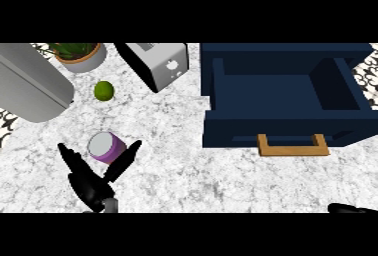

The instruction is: Pick up the can, place it into the drawer and close the drawer

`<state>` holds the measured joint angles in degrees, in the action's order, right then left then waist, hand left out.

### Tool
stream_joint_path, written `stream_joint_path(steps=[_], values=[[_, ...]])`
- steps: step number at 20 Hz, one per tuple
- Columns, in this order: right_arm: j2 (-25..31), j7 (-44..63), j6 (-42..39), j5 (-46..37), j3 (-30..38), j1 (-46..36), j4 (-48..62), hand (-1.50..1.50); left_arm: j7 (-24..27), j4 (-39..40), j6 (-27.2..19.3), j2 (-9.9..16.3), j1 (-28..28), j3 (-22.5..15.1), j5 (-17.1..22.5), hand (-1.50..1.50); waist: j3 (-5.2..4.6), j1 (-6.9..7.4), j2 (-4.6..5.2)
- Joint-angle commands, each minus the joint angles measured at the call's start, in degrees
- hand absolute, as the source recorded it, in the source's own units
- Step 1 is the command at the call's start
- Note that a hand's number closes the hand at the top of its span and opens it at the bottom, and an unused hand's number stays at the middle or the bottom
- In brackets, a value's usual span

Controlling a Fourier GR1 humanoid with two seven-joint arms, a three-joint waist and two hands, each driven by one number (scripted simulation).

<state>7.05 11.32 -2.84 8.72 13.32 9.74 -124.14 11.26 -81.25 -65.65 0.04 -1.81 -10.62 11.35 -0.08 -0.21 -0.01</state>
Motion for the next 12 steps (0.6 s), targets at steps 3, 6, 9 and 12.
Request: stream_joint_path(steps=[3,6,9,12], values=[[0.05,1.32,-0.59,0.67,1.09,0.24,-1.42,-1.50,19.05,11.26,7.32,-0.04,0.08,4.91,17.23,-1.50,-0.04,-0.04,0.04],[-1.78,-1.41,-0.85,-1.11,-0.20,0.12,0.60,-1.50,24.35,18.18,8.51,-0.04,5.47,6.71,23.02,-1.50,0.01,-0.10,0.06],[-1.38,-1.38,-2.03,-0.05,1.69,1.61,-1.18,-1.50,25.97,17.74,13.46,-0.04,2.12,10.06,23.85,-1.50,0.05,0.05,0.00],[-1.38,-0.51,-2.41,-0.61,2.48,1.19,-0.52,-1.50,23.65,19.95,13.24,0.61,5.26,11.20,23.27,-1.50,0.07,0.04,0.00]])
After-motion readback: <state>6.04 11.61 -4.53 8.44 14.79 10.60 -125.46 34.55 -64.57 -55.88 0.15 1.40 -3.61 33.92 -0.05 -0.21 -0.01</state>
